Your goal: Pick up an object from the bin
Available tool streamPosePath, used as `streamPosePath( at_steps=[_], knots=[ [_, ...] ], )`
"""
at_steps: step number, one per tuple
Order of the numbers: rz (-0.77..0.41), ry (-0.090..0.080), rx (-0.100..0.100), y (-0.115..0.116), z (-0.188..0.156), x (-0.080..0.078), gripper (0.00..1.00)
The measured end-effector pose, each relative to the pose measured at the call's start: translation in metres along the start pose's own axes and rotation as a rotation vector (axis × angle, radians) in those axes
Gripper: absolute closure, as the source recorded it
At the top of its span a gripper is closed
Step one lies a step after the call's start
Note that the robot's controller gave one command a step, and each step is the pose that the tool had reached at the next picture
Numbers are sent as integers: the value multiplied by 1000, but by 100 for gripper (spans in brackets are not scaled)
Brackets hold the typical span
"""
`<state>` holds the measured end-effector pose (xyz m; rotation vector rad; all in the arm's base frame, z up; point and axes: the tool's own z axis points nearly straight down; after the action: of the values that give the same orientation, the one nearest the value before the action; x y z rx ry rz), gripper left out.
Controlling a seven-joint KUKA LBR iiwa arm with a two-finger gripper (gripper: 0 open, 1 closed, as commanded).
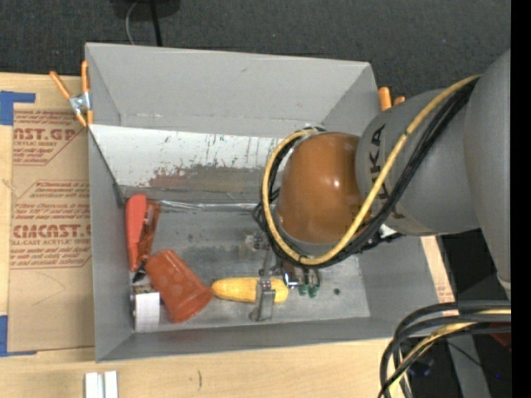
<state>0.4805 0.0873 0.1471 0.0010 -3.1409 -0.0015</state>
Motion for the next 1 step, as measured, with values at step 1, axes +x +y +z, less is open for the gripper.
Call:
streamPosePath(
  at_steps=[1],
  knots=[
    [-167, 9, 0, -26, 76, -8, 100]
  ],
)
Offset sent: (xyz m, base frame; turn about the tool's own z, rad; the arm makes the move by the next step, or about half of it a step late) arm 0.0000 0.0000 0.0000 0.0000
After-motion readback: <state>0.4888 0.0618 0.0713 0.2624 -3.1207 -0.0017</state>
